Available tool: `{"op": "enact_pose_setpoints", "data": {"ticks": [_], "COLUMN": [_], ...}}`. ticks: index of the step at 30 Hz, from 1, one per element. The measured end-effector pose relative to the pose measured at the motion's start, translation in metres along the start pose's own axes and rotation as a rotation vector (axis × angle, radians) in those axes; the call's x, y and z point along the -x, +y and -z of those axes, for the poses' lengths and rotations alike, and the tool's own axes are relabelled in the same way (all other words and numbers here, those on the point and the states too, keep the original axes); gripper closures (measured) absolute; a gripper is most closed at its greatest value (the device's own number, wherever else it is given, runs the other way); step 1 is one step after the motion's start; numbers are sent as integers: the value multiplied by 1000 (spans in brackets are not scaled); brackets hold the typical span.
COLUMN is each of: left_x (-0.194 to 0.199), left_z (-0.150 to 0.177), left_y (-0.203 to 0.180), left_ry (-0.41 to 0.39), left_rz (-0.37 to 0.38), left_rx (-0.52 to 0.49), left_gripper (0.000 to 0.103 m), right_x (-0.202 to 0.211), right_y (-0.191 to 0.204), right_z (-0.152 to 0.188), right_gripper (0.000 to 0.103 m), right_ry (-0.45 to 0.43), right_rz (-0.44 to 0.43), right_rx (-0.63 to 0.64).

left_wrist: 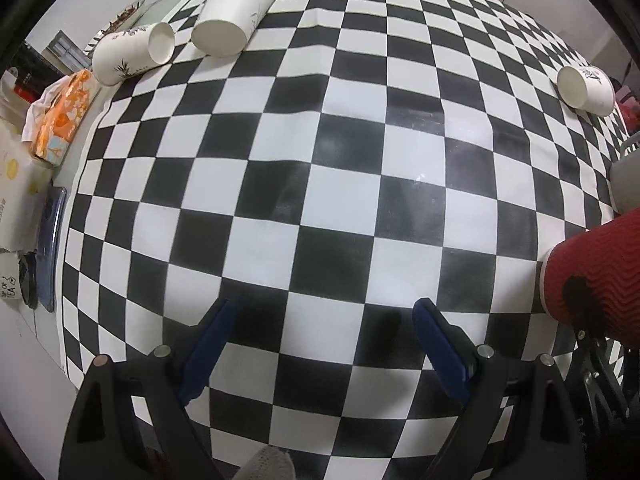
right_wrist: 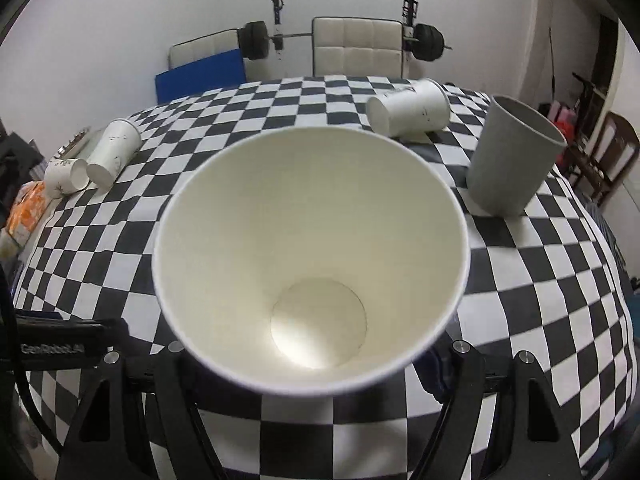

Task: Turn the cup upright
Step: 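Lower the red cup rim-up onto the table with the right gripper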

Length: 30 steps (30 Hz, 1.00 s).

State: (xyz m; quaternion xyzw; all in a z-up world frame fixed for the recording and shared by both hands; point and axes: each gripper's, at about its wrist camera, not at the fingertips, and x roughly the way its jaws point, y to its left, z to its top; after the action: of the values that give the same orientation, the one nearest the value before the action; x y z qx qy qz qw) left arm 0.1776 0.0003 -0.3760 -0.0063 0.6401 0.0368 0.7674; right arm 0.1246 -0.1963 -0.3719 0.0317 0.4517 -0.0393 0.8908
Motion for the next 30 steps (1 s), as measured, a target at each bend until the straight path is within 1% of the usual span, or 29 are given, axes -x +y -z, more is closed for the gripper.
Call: {"op": "enact_pose_setpoints", "data": {"ticks": [3, 5, 8, 12, 15, 17, 19, 22, 23, 24, 26, 27, 28, 30], "left_x": [5, 11, 21, 33, 43, 63, 73, 100, 109, 119, 143, 156, 169, 193], "left_z": [0, 3, 2, 11, 17, 37, 43, 56, 59, 65, 75, 80, 85, 92], "left_y": [1, 1, 2, 7, 10, 22, 21, 11, 8, 5, -1, -4, -7, -11], "left_ry": [-19, -28, -49, -86, -100, -113, -127, -159, -169, -179, -205, -218, -233, -266], "left_rz": [1, 1, 13, 17, 29, 25, 32, 33, 37, 46, 59, 69, 80, 83], "left_rx": [-6, -7, -4, -10, -16, -25, -45, -86, -96, -105, -116, -118, -123, -125], "left_gripper": [12, 12, 12, 12, 12, 12, 12, 12, 12, 12, 12, 12, 12, 12], "right_x": [0, -1, 2, 11, 18, 25, 34, 62, 75, 85, 114, 127, 145, 169], "right_y": [1, 5, 8, 11, 11, 7, 2, -13, -19, -24, -35, -39, -44, -50], "right_z": [0, 2, 5, 11, 17, 22, 24, 25, 23, 21, 13, 9, 3, -7], "right_gripper": [22, 16, 16, 15, 14, 14, 14, 14, 14, 14, 14, 14, 14, 14], "right_ry": [23, 52, 72, 82, 92, 107, 125, 145, 158, 159, 165, 158, 161, 159], "right_rz": [-13, -30, -41, -49, -17, 3, 20, 65, 93, 97, 138, 132, 157, 149], "right_rx": [5, 26, 38, 39, 39, 24, 4, -46, -65, -83, -110, -120, -122, -126]}}
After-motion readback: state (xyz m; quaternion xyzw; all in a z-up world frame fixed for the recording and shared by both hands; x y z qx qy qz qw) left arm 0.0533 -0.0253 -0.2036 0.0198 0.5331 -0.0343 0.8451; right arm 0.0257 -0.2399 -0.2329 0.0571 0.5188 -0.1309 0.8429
